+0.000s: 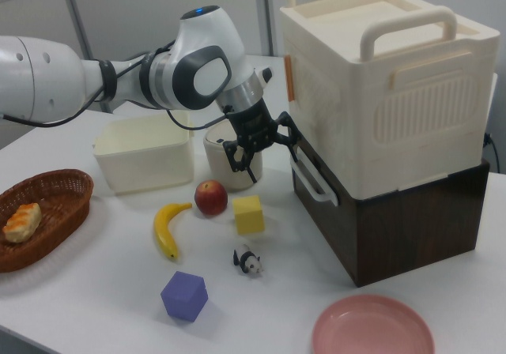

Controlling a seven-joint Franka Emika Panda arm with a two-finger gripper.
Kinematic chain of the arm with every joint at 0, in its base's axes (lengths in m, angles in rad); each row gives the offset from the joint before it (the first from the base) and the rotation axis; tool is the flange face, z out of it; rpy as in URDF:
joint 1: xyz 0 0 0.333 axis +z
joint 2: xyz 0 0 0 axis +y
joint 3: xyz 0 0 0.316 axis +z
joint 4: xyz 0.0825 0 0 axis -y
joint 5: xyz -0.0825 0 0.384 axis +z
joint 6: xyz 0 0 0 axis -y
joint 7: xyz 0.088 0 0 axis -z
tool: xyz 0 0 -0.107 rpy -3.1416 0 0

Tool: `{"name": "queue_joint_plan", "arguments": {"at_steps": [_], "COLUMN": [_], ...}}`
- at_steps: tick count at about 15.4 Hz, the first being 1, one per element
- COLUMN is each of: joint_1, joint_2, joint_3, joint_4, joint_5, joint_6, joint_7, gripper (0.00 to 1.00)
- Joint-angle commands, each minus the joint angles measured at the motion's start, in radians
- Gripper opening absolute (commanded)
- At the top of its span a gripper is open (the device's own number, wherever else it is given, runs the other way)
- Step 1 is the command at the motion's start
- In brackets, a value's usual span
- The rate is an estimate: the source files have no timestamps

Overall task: Slide the drawer open
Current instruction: 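Lower the open gripper and hook it onto the drawer handle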

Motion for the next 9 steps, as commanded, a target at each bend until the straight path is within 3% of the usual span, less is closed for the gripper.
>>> {"name": "queue_joint_plan", "arguments": {"at_steps": [1, 9], "joint_1": [-0.007, -0.032], "joint_2": [0.006, 0.023], "joint_3": [-0.008, -0.008], "joint_4": [-0.005, -0.005], "joint_5": [-0.025, -0.04], "joint_6": [0.026, 0.055], "joint_7": [-0.013, -0.017], "gripper": [1.0, 1.0]}}
